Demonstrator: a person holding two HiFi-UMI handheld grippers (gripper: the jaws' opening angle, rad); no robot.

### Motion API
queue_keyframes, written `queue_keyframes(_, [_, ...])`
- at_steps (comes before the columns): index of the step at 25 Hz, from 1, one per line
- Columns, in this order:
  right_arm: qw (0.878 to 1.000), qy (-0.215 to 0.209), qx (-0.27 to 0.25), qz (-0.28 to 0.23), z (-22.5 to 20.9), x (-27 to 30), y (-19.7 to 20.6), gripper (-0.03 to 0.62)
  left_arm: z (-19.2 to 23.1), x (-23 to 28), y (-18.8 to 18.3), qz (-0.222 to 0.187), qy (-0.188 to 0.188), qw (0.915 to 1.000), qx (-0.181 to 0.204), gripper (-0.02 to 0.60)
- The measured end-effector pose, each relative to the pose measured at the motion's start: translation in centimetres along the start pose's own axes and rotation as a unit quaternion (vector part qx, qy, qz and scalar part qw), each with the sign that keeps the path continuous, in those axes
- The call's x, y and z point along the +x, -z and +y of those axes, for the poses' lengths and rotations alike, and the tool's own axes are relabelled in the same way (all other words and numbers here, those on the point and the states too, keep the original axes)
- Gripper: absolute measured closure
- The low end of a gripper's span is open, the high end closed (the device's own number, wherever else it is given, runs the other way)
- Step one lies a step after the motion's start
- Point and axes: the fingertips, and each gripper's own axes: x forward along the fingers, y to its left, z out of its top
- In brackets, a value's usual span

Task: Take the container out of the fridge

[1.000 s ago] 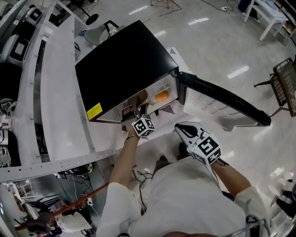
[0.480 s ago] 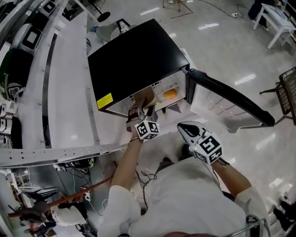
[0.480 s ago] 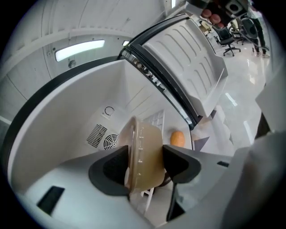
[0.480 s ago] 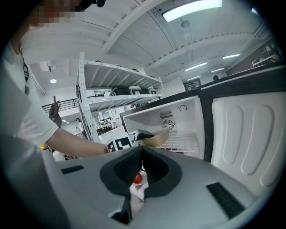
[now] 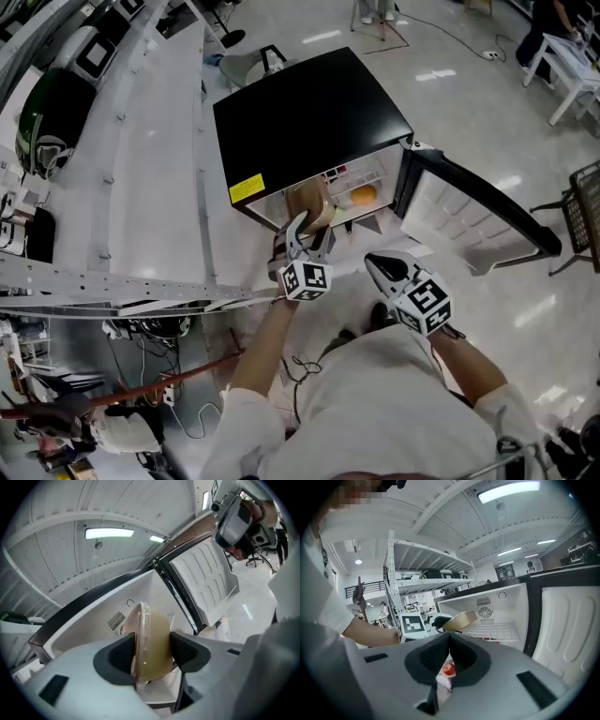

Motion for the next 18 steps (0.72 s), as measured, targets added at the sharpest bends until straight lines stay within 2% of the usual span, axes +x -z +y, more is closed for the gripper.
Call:
queue_keyframes(7, [1.000, 0.009, -0.007, 0.002, 2.7, 0.8, -0.6, 0.588, 0.7, -4.1, -0.6, -0.035, 0.006, 0.9977, -0.057, 0.350])
queue_keyframes(18, [1.000, 0.021, -0.015, 0.002, 6.4, 1.5, -1.0, 0.588, 1.7, -10.2, -0.7, -0.075, 0.004, 0.9910, -0.111, 0.351])
